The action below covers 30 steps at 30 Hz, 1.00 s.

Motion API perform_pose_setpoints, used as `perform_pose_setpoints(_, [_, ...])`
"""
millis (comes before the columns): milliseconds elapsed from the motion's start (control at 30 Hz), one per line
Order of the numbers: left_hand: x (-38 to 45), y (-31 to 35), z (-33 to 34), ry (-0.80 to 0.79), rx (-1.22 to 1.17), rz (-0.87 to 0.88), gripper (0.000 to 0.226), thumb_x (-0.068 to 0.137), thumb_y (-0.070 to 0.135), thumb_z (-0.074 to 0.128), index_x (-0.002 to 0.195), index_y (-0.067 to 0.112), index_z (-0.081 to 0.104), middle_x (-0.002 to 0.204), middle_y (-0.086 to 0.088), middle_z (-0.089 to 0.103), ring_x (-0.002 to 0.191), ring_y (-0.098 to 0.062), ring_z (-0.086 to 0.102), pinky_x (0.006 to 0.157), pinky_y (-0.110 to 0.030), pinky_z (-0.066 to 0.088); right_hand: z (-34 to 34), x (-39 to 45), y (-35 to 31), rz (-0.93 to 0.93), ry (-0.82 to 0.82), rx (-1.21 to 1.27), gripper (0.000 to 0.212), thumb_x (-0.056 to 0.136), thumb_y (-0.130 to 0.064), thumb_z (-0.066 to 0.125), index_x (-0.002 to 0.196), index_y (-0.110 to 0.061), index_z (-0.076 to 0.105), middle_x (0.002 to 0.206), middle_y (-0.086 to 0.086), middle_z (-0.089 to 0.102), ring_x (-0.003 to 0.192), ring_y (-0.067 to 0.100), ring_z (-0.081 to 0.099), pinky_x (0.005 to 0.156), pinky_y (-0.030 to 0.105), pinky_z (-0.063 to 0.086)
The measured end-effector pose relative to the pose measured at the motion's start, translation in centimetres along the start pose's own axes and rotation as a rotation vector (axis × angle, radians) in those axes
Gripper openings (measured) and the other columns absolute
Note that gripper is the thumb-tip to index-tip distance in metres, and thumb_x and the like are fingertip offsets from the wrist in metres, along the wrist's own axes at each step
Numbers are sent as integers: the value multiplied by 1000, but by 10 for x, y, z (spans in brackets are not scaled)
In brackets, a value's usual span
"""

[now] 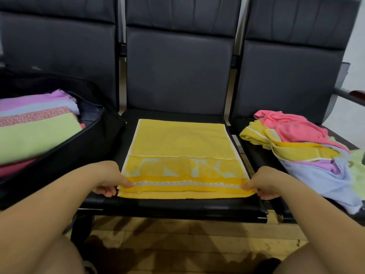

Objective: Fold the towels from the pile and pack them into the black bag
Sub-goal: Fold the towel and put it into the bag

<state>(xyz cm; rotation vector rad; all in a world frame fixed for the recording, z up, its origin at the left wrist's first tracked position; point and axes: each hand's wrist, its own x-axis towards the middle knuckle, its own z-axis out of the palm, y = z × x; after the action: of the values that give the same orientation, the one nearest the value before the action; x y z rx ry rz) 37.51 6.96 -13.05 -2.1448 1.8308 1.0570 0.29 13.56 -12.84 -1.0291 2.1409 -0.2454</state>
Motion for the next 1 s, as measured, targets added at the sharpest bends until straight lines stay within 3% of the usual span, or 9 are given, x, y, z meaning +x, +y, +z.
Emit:
perform_pose_setpoints(100, [-8, 8, 4, -9, 54, -14, 37, 89, 41, 63, 79, 6, 53, 54, -1, 57, 41, -11, 48, 44, -19, 37, -1, -2, -1, 36, -37, -23, 25, 85, -23, 73, 86, -6, 54, 79, 8, 54, 66, 15, 51, 52, 24, 44])
perform_pose_setpoints(233, [-11, 11, 6, -133, -180, -63, 35, 100, 31, 45, 106, -2, 52, 64, -10, 71, 46, -14, 64, 38, -16, 41, -4, -1, -3, 84, -112, 18, 17, 92, -17, 60, 99, -2, 56, 77, 11, 66, 55, 16, 59, 50, 25, 51])
perform_pose_setpoints(333, [-12, 8, 3, -163, -479, -21, 29, 99, 16, 43, 94, -5, 62, 70, -15, 72, 48, -17, 66, 37, -18, 45, -9, -4, -1, 44, -126, 123, 18, 92, -9, 52, 102, 3, 61, 80, 13, 69, 56, 17, 63, 48, 24, 52])
perform_pose_setpoints(467, [-14, -2, -1, -158, -643, -2, 22, 97, 7, 48, 85, -4, 62, 57, -9, 65, 40, -11, 58, 37, -18, 46, -10, -10, 5, -9, -144, 310, 21, 91, -2, 49, 107, 3, 60, 90, 16, 66, 67, 20, 65, 50, 26, 54])
perform_pose_setpoints(533, [-15, -6, -2, -111, -698, 40, 16, 95, 6, 52, 105, -2, 61, 57, -7, 63, 40, -10, 56, 39, -19, 47, -10, -12, 6, -52, -136, 441, 28, 90, 0, 47, 117, 4, 55, 101, 18, 60, 71, 23, 64, 49, 27, 55])
perform_pose_setpoints(633, [-15, -12, -3, 20, -864, 169, 59, 91, 2, 56, 145, 15, 34, 65, -13, 61, 45, -14, 56, 41, -23, 49, -11, -17, 5, -163, -80, 600, 45, 90, 4, 44, 134, -7, 43, 104, 19, 55, 71, 26, 62, 52, 31, 55])
perform_pose_setpoints(733, [-29, -11, -8, 72, -937, 287, 44, 93, 4, 56, 134, 16, 46, 64, -11, 60, 45, -14, 57, 43, -24, 51, -14, -28, 2, -288, -62, 671, 50, 91, 5, 42, 138, -13, 42, 104, 19, 57, 69, 25, 63, 56, 33, 55])
perform_pose_setpoints(867, [-51, -9, -29, 123, -1120, 401, 16, 94, 10, 53, 106, 7, 64, 57, -2, 62, 47, -9, 59, 46, -18, 52, -31, -50, -10, -425, -95, 857, 36, 93, 2, 39, 122, -6, 59, 86, 11, 60, 63, 19, 62, 58, 29, 57])
perform_pose_setpoints(1000, [-87, 10, -72, 246, -1336, 632, 28, 99, 10, 40, 92, 14, 67, 58, 3, 66, 52, -5, 64, 51, -18, 55, -64, -86, -38, -595, -17, 1141, 25, 94, -2, 41, 102, -3, 65, 77, 8, 64, 57, 13, 63, 53, 23, 56])
